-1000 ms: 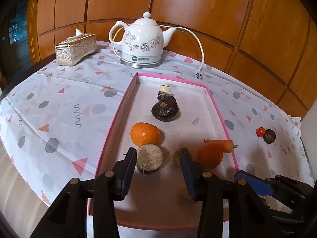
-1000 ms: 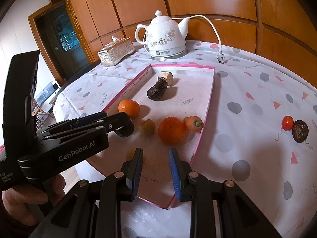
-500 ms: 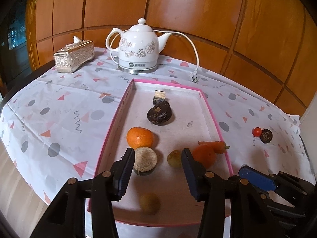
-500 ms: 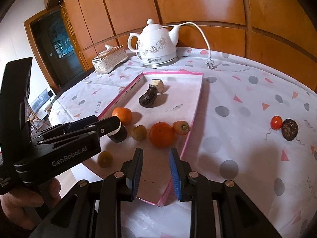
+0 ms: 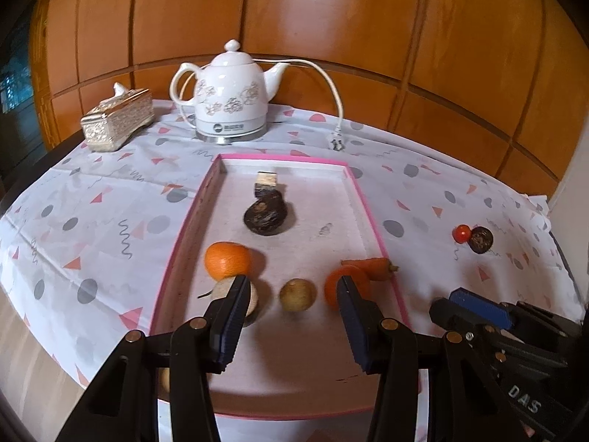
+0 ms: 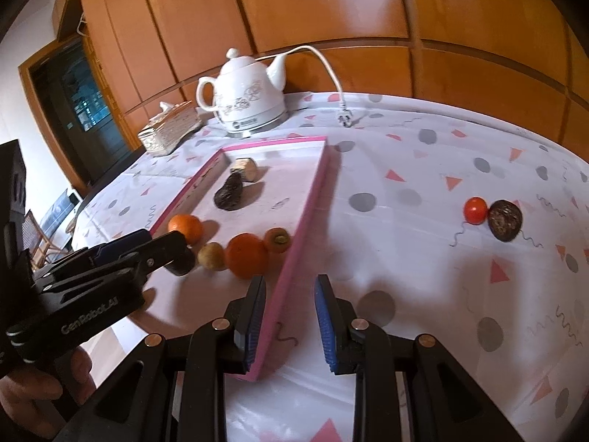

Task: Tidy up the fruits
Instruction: 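Move both open tools back toward the tomato and dark plum, then grasp the dark oval plum with the right tool while the left tool grasps the red cherry tomato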

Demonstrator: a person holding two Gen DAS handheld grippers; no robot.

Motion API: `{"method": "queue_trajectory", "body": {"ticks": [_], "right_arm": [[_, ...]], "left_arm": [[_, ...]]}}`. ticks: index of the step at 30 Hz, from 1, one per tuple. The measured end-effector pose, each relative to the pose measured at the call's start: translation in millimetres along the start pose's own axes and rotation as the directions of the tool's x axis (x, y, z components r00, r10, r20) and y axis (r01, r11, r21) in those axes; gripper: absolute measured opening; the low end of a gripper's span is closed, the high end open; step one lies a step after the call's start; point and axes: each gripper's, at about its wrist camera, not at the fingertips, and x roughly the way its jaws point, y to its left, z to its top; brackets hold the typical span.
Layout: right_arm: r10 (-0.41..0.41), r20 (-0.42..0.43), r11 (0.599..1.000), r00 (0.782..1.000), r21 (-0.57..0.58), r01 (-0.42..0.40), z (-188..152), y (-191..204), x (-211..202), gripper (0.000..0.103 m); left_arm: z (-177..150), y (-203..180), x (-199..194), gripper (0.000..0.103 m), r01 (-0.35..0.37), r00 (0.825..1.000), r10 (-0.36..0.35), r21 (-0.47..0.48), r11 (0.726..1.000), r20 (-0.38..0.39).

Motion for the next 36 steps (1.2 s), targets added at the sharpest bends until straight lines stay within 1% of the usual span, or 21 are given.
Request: {"method": "queue_trajectory", "body": {"ticks": [9,17,27,31,36], "right_arm": [[-0.061,0.010,0.996,0.998,0.060,0.061,-1.7,-29.3,-5.1,0.028],[-0.129,0.005,0.983,0.992,0.134,0.127,-5.0,-61.2,-8.8,0.028],[-0.233,-0.003,0.946,0.972,0.232,0.227,-5.1,-114.3,-17.4,0.029],[-0.269,-0.006,0.930,0.963,0.258,0.261,-1.0,-135.5,-17.7,0.035],[-0.309,-0.008,0.914,0.951,0.276,0.299,10.3,-159.8,-13.4,0.036]], "left_arm": [[5.2,-30.1,3.8,0.050,0.051,0.999,-0.051,0.075,0.996,-0.006],[7.8,-62.9,9.8,0.052,0.105,0.994,-0.104,0.150,0.983,-0.020],[12.8,-99.1,23.7,0.052,0.156,0.988,-0.150,0.208,0.966,-0.043],[14.4,-112.2,28.8,0.052,0.177,0.984,-0.169,0.228,0.957,-0.051],[14.6,-121.5,37.7,0.054,0.198,0.980,-0.187,0.227,0.953,-0.068]]}}
